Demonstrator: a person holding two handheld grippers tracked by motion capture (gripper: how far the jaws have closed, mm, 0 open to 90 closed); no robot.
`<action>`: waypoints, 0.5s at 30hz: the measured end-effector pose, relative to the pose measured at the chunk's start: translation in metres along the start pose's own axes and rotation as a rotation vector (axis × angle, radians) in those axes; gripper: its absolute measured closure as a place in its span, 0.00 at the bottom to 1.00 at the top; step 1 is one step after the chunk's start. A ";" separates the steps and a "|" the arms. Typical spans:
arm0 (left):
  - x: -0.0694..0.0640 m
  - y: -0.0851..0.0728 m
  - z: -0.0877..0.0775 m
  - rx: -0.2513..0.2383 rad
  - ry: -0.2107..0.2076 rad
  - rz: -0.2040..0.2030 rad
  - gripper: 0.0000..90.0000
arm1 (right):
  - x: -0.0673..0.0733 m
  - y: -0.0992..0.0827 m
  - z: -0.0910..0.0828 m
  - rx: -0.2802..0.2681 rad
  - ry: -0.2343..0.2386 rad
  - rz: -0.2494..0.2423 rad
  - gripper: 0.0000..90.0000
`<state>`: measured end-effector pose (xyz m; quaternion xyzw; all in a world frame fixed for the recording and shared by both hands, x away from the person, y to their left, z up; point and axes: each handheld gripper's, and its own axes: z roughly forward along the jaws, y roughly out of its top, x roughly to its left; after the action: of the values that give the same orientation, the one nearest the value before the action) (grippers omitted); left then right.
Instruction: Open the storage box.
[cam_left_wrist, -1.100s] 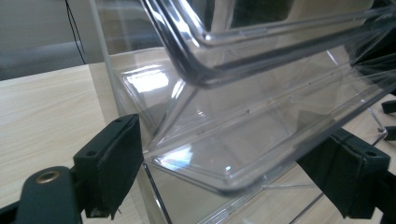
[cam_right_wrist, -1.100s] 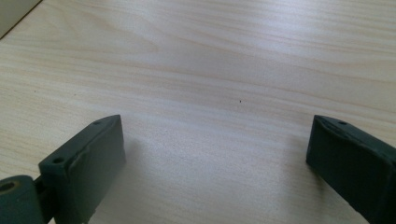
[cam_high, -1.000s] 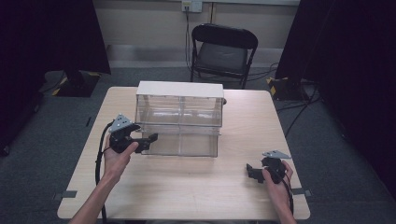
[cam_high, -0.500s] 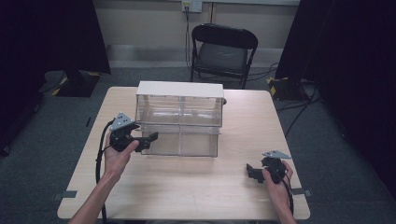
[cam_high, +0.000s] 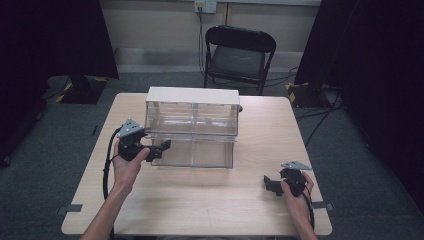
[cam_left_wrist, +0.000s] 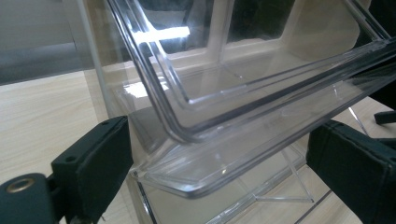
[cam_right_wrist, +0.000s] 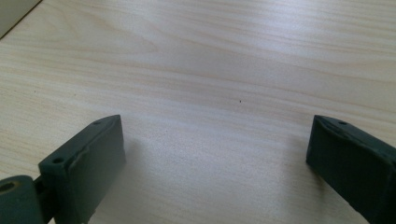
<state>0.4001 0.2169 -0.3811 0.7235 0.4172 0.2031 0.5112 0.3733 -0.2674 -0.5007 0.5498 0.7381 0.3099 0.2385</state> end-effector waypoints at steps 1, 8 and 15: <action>0.000 0.000 0.001 0.000 -0.001 -0.013 0.08 | 0.000 0.000 0.000 0.000 -0.001 0.000 0.04; 0.001 0.000 -0.001 0.008 0.004 0.005 0.10 | 0.000 0.000 0.000 0.000 -0.001 0.000 0.04; 0.002 0.000 -0.001 0.007 0.000 0.003 0.10 | 0.000 0.000 0.000 0.000 0.000 0.000 0.04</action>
<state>0.4009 0.2190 -0.3811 0.7261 0.4166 0.2022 0.5083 0.3733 -0.2674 -0.5007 0.5499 0.7380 0.3098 0.2386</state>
